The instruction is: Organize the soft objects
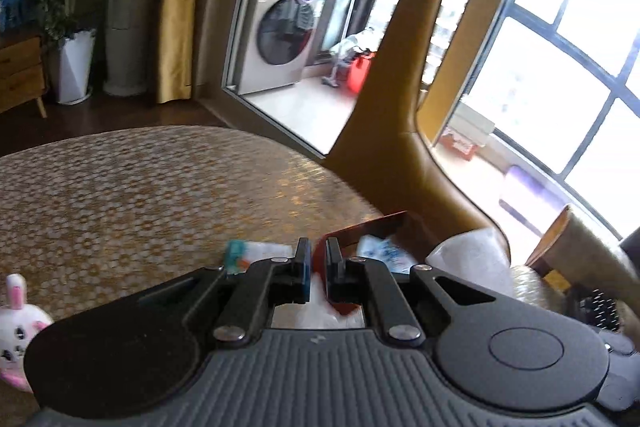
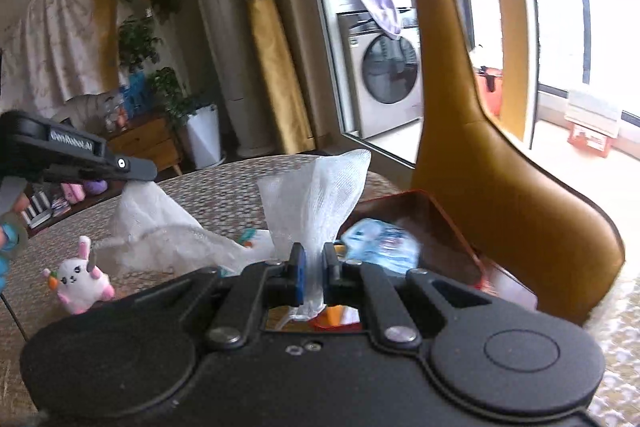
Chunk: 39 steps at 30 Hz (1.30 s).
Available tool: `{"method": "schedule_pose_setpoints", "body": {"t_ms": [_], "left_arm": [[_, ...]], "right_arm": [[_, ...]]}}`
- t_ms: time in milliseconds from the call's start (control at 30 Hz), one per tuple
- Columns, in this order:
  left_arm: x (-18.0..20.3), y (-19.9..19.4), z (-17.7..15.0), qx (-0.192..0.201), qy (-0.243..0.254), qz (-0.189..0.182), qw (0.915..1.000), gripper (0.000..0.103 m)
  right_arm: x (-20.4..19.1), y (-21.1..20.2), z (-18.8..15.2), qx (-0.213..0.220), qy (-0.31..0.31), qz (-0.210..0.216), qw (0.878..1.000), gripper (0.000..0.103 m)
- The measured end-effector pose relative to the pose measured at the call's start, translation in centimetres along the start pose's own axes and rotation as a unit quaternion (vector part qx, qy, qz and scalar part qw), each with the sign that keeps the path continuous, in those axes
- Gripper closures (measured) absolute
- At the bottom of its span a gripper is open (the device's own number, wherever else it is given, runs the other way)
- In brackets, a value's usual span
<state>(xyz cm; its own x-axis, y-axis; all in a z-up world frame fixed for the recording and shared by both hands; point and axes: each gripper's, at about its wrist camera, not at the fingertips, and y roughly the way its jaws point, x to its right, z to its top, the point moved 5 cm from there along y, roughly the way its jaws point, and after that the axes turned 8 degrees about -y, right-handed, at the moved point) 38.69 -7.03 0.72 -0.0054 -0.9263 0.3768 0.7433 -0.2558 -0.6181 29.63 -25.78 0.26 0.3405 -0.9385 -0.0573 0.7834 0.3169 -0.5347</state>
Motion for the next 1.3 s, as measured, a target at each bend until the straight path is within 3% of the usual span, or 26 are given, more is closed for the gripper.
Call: {"method": "schedule_pose_setpoints", "body": {"t_ms": [167,300,567,833,933,967,1000,1300], "left_arm": [[4.2,0.6,1.1,0.014,0.021,-0.031,0.9992,0.096],[5.1,1.9,0.0,-0.020,0.023,-0.061,0.9977,0.096],[1.4,4.3,-4.0,-0.074,0.010,-0.031,0.9967,0.096],[-0.6,3.3,-6.6,-0.094,0.022,-0.015,0.9952,0.092],[-0.8,3.0,-8.0,-0.105,0.030,-0.017,0.9939,0.067],[-0.9,2.9,-8.4,-0.108,0.030,-0.018,0.9935,0.039],[-1.1,2.7,-8.9,-0.108,0.031,-0.018,0.9935,0.019],[-2.9,3.9,-13.8,-0.115,0.056,0.009,0.9917,0.015]], "right_arm": [[2.2,0.0,-0.5,0.000,0.012,-0.022,1.000,0.096],[3.8,0.9,-1.1,-0.011,0.029,-0.031,0.999,0.096],[5.3,2.1,-1.2,-0.018,0.030,-0.040,0.999,0.096],[5.3,1.5,-1.7,-0.015,0.042,-0.037,0.998,0.096],[4.9,1.1,-2.1,-0.018,0.041,-0.035,0.998,0.096],[4.9,1.0,-2.1,-0.018,0.040,-0.033,0.998,0.096],[4.8,0.8,-2.3,-0.018,0.040,-0.032,0.999,0.096],[3.9,0.3,-2.9,-0.027,0.034,-0.019,0.999,0.096]]}}
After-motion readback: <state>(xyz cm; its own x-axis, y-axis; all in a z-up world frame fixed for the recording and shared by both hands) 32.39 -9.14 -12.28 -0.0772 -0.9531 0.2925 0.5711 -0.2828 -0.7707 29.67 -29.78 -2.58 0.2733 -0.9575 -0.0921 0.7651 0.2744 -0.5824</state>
